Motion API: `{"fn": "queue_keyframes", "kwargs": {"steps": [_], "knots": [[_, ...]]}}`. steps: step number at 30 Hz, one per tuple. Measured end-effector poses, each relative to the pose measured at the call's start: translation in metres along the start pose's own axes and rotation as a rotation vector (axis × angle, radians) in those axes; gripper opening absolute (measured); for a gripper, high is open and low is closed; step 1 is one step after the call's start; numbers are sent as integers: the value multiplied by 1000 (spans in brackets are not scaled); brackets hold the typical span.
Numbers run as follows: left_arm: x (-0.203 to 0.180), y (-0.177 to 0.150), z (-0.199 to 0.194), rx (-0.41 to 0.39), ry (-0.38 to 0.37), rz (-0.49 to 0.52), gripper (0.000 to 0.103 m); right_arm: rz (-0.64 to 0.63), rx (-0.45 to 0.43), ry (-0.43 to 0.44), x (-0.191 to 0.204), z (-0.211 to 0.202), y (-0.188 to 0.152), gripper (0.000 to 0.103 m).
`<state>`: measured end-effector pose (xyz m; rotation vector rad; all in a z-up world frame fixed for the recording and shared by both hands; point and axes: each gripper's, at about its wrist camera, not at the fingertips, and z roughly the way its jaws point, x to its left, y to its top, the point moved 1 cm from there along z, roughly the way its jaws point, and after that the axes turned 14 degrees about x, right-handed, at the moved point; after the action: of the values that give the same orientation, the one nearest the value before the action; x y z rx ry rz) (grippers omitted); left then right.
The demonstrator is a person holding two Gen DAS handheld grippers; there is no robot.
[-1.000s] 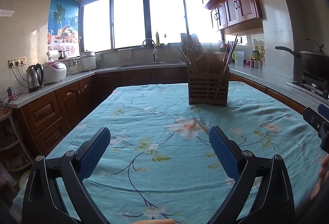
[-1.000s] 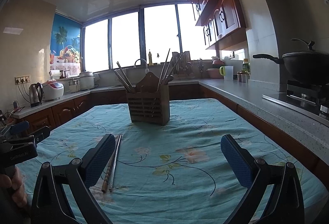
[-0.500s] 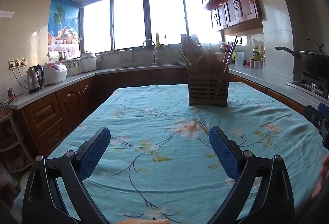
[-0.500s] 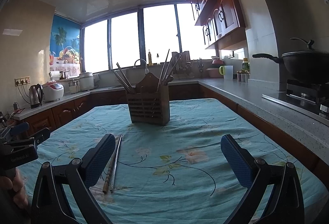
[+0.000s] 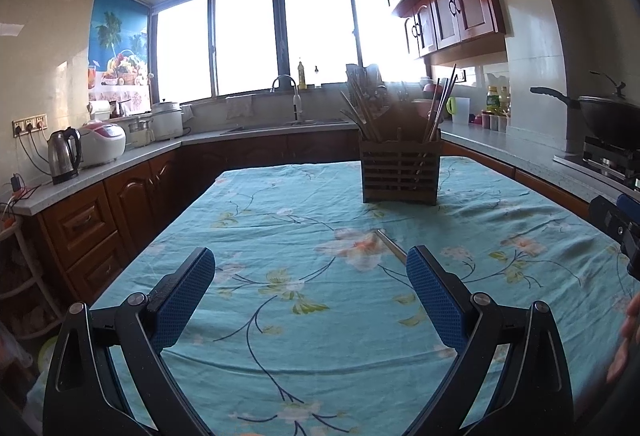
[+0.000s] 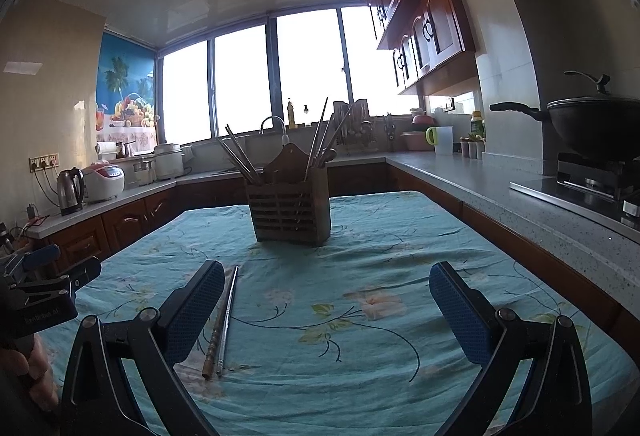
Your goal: Organize utensils
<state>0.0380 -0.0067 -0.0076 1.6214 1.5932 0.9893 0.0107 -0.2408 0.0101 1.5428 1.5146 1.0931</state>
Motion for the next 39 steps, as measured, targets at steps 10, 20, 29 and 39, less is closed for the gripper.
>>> {"fn": "queue_keyframes", "kwargs": {"steps": [10, 20, 29, 39], "knots": [[-1, 0, 0, 0, -3, 6, 99, 9, 3, 0, -1, 1, 2, 103], [0, 1, 0, 6, -6, 4, 99, 15, 5, 0, -2, 1, 3, 103], [1, 1, 1, 9, -9, 4, 99, 16, 7, 6, -3, 3, 3, 103], [3, 1, 4, 16, -11, 4, 99, 22, 8, 11, -3, 4, 2, 103]]}}
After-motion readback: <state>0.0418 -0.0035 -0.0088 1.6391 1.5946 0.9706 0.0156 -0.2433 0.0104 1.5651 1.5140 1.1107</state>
